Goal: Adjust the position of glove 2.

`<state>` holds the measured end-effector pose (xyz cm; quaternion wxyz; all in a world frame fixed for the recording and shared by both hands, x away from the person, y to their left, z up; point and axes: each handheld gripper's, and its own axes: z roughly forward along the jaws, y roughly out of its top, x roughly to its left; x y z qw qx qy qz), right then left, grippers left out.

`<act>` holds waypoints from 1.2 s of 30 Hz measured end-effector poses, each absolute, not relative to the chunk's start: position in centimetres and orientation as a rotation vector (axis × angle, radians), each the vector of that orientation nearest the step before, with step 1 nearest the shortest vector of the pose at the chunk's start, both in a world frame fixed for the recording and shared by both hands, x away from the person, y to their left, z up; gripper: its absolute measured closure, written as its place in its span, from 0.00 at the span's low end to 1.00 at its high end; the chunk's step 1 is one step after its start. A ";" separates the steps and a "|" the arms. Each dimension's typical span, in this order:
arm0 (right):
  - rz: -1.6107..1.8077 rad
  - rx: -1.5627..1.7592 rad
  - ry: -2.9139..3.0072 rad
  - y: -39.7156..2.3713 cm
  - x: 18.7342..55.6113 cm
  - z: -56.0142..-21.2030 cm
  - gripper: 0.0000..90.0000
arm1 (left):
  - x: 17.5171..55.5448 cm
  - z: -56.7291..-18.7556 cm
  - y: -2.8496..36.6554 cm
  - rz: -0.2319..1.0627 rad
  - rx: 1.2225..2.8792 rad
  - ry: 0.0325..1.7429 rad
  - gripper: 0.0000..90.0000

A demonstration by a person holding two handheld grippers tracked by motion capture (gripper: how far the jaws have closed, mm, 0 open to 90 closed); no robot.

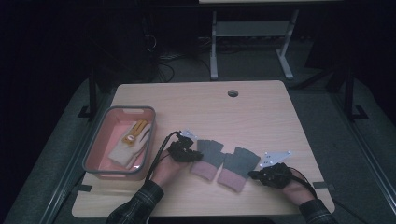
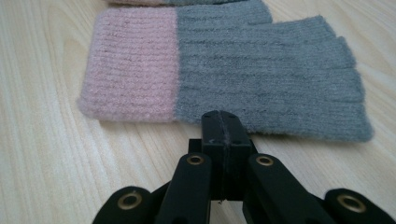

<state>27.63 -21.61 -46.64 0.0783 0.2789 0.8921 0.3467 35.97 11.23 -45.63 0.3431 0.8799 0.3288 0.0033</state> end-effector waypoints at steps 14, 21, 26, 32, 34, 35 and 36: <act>1.047 0.836 2.672 -21.3 27.8 -46.7 1.00 | 36.4 -44.5 11.5 0.026 2.274 0.884 0.92; 1.046 0.827 2.677 -20.9 27.8 -46.6 1.00 | 36.0 -43.5 11.1 0.005 2.243 0.843 0.92; 1.060 0.816 2.672 -20.7 28.0 -46.6 1.00 | 35.9 -43.0 11.1 -0.022 2.191 0.841 0.92; 1.076 0.828 2.684 -20.1 28.3 -46.7 1.00 | 35.9 -42.2 11.3 -0.029 2.172 0.813 0.93; 1.082 0.824 2.686 -19.8 28.5 -46.8 1.00 | 36.0 -41.9 11.4 -0.027 2.164 0.812 0.93; 1.084 0.822 2.688 -19.6 28.6 -46.8 1.00 | 36.0 -41.9 11.4 -0.027 2.164 0.812 0.93; 1.089 0.828 2.689 -19.4 28.7 -46.7 1.00 | 36.0 -41.7 11.5 -0.029 2.152 0.812 0.93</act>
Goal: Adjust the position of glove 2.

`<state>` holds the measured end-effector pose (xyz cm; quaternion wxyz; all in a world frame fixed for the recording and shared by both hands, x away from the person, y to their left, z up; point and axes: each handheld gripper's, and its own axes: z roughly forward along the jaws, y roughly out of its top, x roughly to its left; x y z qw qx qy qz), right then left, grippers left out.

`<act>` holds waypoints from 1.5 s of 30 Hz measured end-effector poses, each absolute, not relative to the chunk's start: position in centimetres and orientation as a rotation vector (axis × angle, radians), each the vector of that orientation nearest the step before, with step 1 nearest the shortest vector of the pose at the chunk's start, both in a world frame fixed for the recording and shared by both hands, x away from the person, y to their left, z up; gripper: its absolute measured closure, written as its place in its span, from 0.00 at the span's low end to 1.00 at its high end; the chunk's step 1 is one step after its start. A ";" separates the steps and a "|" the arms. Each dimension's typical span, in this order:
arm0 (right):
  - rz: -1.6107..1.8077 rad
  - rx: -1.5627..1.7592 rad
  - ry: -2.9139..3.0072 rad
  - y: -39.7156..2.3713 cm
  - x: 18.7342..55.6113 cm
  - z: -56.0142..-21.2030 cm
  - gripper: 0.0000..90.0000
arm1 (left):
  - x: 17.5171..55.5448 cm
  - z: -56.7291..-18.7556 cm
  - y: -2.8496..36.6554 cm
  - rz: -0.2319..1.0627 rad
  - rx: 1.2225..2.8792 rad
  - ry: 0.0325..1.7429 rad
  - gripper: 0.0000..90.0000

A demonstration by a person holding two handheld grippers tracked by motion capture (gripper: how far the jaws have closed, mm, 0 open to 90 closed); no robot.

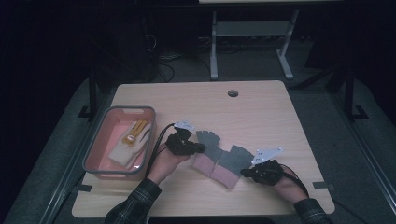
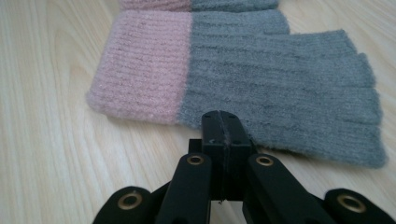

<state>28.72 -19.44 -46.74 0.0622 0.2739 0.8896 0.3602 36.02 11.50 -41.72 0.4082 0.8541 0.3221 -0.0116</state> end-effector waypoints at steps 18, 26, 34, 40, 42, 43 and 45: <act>1.091 0.794 2.686 -16.5 29.9 -46.7 1.00 | 35.4 -40.6 10.1 -0.068 2.121 0.731 0.94; 1.088 0.791 2.686 -16.2 29.8 -46.7 1.00 | 35.1 -41.1 8.2 -0.102 2.126 0.691 0.94; 1.086 0.786 2.685 -16.1 29.8 -46.8 1.00 | 34.6 -42.0 6.3 -0.134 2.158 0.662 0.94; 1.090 0.788 2.686 -16.1 29.8 -46.8 1.00 | 34.4 -42.6 5.4 -0.146 2.165 0.650 0.93; 1.091 0.788 2.685 -16.1 29.7 -46.8 1.00 | 34.4 -42.7 5.2 -0.150 2.160 0.647 0.93; 1.088 0.786 2.689 -16.1 29.8 -46.8 1.00 | 34.3 -42.7 5.0 -0.152 2.153 0.650 0.93; 1.094 0.782 2.683 -16.1 29.8 -46.9 1.00 | 34.3 -42.7 4.9 -0.159 2.143 0.647 0.92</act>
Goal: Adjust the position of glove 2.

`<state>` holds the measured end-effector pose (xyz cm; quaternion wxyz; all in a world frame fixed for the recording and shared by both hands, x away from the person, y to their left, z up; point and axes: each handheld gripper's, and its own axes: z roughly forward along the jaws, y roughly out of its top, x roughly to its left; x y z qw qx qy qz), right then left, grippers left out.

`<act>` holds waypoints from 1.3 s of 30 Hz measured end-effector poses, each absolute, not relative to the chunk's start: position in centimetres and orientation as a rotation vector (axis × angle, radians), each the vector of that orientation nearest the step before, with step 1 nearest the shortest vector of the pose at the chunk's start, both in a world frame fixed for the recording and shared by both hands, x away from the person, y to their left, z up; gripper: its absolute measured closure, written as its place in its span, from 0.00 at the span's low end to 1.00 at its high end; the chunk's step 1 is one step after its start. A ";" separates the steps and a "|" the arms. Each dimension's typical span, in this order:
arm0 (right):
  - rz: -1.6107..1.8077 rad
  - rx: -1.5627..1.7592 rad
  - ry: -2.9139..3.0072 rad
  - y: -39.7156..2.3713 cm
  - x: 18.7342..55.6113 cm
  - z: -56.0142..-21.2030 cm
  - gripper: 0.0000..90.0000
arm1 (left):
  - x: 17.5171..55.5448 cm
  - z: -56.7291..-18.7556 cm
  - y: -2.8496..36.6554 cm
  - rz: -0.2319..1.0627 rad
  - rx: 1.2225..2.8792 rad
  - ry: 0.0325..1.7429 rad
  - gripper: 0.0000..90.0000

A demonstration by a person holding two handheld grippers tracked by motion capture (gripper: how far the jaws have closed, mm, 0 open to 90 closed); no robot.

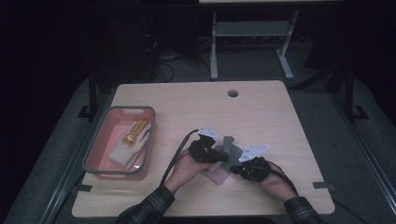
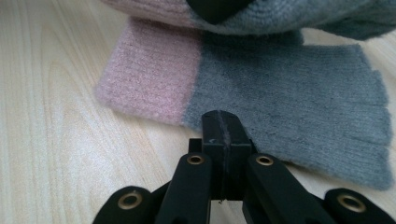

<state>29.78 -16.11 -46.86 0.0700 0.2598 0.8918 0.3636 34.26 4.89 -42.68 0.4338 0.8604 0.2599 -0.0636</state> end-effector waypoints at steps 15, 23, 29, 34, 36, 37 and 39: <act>1.119 0.904 2.570 -20.1 29.8 -45.9 0.87 | 33.5 -42.4 5.8 -0.168 2.151 0.617 0.99; 1.107 1.078 2.455 -22.6 30.7 -46.3 0.40 | 32.4 -43.9 5.2 -0.175 2.221 0.597 0.99; 1.085 1.114 2.431 -23.1 31.1 -46.7 0.31 | 32.2 -44.6 5.5 -0.173 2.260 0.592 0.99; 1.044 1.104 2.428 -23.0 31.2 -47.2 0.25 | 32.1 -44.5 6.4 -0.177 2.267 0.605 0.99; 1.035 1.119 2.423 -23.1 31.3 -47.3 0.23 | 32.0 -44.4 6.8 -0.171 2.276 0.600 0.99; 1.035 1.119 2.423 -23.1 31.3 -47.3 0.23 | 32.0 -44.4 6.8 -0.171 2.276 0.600 0.99; 1.037 1.126 2.400 -23.3 31.4 -47.3 0.20 | 31.7 -44.3 7.4 -0.161 2.288 0.599 0.99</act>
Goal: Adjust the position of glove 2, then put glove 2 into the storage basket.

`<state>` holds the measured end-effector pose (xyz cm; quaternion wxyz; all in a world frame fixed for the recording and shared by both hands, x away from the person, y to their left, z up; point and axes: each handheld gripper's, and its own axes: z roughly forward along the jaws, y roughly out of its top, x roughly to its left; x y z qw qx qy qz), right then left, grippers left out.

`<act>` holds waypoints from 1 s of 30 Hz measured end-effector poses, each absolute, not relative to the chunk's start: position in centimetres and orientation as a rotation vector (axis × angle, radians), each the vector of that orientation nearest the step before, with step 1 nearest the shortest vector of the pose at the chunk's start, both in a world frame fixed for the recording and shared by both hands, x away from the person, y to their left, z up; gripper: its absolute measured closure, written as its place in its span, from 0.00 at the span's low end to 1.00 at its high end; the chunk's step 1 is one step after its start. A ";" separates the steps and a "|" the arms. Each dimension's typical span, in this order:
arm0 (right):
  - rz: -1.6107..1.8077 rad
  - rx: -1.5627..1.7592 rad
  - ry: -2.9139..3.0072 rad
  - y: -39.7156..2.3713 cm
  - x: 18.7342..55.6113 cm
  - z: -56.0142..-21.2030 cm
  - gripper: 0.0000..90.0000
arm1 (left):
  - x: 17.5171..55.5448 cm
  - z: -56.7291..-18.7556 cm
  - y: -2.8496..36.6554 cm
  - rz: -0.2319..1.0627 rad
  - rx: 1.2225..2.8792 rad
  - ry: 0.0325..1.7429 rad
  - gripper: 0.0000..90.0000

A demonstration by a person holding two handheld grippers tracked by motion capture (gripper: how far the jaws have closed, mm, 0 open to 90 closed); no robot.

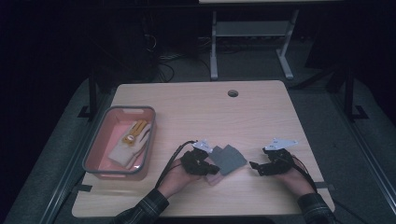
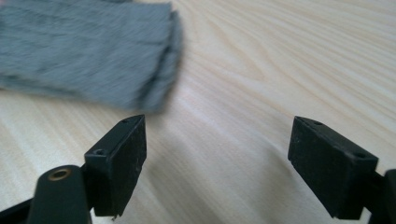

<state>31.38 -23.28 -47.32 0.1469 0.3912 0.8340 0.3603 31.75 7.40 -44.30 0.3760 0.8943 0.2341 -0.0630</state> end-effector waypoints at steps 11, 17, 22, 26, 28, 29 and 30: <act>1.015 1.136 2.402 -23.4 31.5 -47.8 0.18 | 31.4 -43.5 7.9 -0.140 2.313 0.547 0.84; 1.024 1.136 2.404 -23.3 31.6 -48.0 0.16 | 31.9 -42.3 8.0 -0.046 2.320 0.513 0.49; 1.031 1.125 2.405 -23.3 31.6 -48.1 0.15 | 32.7 -42.4 7.8 0.033 2.350 0.509 0.21; 1.037 1.125 2.400 -23.3 31.6 -48.1 0.15 | 33.5 -43.1 7.3 0.046 2.359 0.525 0.15; 1.038 1.137 2.397 -23.3 31.5 -48.1 0.15 | 33.7 -43.5 7.0 0.054 2.388 0.522 0.15; 1.039 1.128 2.398 -23.3 31.6 -48.1 0.15 | 33.8 -43.8 6.8 0.051 2.397 0.522 0.15; 1.040 1.126 2.398 -23.4 31.5 -48.1 0.15 | 33.8 -44.0 6.6 0.057 2.407 0.522 0.14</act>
